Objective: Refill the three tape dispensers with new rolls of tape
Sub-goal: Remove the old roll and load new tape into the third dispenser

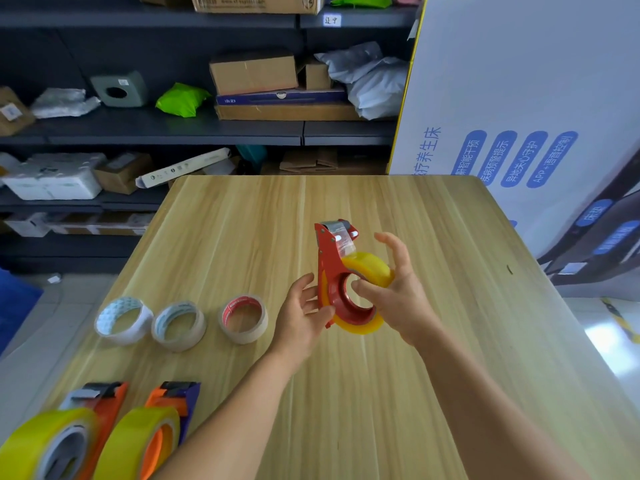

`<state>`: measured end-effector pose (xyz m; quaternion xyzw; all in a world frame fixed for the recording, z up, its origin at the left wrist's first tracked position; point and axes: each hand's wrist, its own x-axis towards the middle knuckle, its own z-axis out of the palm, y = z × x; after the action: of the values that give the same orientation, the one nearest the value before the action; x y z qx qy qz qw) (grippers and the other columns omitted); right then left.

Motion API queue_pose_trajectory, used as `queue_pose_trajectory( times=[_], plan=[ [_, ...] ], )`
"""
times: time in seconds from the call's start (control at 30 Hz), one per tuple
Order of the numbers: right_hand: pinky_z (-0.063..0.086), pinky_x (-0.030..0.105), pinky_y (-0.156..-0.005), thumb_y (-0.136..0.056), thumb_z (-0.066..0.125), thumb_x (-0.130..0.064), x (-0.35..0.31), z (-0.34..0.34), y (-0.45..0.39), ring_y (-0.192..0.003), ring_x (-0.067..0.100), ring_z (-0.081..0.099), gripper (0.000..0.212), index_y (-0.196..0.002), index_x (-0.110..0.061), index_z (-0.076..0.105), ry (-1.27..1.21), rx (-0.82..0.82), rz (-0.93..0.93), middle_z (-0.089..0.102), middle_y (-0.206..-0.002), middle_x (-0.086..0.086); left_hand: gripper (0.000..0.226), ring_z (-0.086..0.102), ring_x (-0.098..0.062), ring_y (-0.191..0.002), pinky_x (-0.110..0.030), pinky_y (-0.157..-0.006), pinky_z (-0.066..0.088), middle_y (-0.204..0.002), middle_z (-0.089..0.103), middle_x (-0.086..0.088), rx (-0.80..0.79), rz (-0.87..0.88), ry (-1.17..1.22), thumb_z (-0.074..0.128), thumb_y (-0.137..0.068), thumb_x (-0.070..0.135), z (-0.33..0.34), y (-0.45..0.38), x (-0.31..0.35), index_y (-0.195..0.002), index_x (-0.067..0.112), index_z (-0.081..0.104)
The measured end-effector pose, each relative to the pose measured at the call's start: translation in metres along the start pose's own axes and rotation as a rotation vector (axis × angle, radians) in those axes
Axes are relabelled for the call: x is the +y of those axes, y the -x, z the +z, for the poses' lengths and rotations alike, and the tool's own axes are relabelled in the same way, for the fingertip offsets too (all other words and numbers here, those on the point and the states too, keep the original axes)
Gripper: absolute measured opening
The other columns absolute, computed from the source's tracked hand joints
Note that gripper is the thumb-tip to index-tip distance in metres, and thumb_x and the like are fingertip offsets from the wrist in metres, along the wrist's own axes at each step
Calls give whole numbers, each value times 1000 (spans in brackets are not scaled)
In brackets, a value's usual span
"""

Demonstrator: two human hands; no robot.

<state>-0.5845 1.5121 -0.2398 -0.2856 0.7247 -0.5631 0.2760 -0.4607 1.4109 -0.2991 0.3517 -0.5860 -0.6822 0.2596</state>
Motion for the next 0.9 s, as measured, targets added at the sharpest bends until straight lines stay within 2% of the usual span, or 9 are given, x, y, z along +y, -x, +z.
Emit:
queue_pose_trajectory(
  times=[0.13,0.2,0.3,0.43,0.5,0.6,0.73,0.83,0.9],
  plan=[
    [50,39,-72,-79,68,-18,1,4,-1,-76,14,59,46,-106,-51,52,6,-38,-35,67,-90,-6,46,60,-21,-105,-28,-73,53,-114,65,-4,-19,-2,-18,62,-85,-3,0,4,-5,-127,14,52],
    [50,38,-78,-81,68,-15,3,5,-2,-83,11,61,36,-99,-44,59,-10,-25,-27,68,-94,-11,44,60,-22,-108,-32,-80,54,-117,65,-7,-44,-7,-34,62,-86,1,-1,7,-6,-127,15,54],
    [51,29,-71,-82,68,-16,5,7,-1,-79,6,62,32,-95,-45,61,-7,5,1,68,-91,-14,46,60,-21,-109,-33,-83,54,-119,64,-5,-50,-23,-35,63,-86,4,-2,11,-9,-129,17,53],
    [46,13,-59,-81,69,-17,8,8,1,-69,-5,59,30,-96,-42,62,-33,32,27,67,-87,-15,50,61,-14,-106,-25,-75,53,-119,62,1,0,-54,16,69,-82,5,-4,17,-12,-127,15,49],
    [45,9,-57,-81,69,-17,7,8,2,-68,-9,58,29,-97,-40,63,-49,33,35,67,-86,-17,48,62,-14,-104,-24,-73,53,-116,64,1,22,-53,8,70,-81,6,-5,19,-12,-124,15,52],
    [47,18,-64,-81,69,-18,6,9,2,-73,-4,61,26,-95,-40,63,-67,22,45,68,-86,-15,44,62,-17,-102,-24,-75,53,-112,68,-3,11,-13,-27,72,-80,10,-7,25,-12,-121,17,59],
    [47,21,-66,-81,70,-19,5,15,2,-76,-2,64,25,-93,-39,64,-61,6,58,69,-85,-15,60,59,-16,-113,-35,-90,51,-120,66,-6,9,-10,24,74,-69,25,-7,38,-15,-126,14,57],
    [47,25,-68,-80,70,-20,7,22,4,-77,6,63,23,-95,-36,65,-64,-25,74,68,-86,-12,59,63,-15,-104,-28,-86,51,-120,65,-11,91,-69,105,74,-78,8,-11,48,-18,-131,8,49],
    [45,27,-67,-80,71,-22,8,28,9,-74,8,59,22,-96,-36,65,-56,-35,91,66,-85,-10,58,62,-19,-107,-33,-93,50,-122,63,-14,143,-106,117,70,-81,1,-15,57,-19,-133,4,45]
  ],
)
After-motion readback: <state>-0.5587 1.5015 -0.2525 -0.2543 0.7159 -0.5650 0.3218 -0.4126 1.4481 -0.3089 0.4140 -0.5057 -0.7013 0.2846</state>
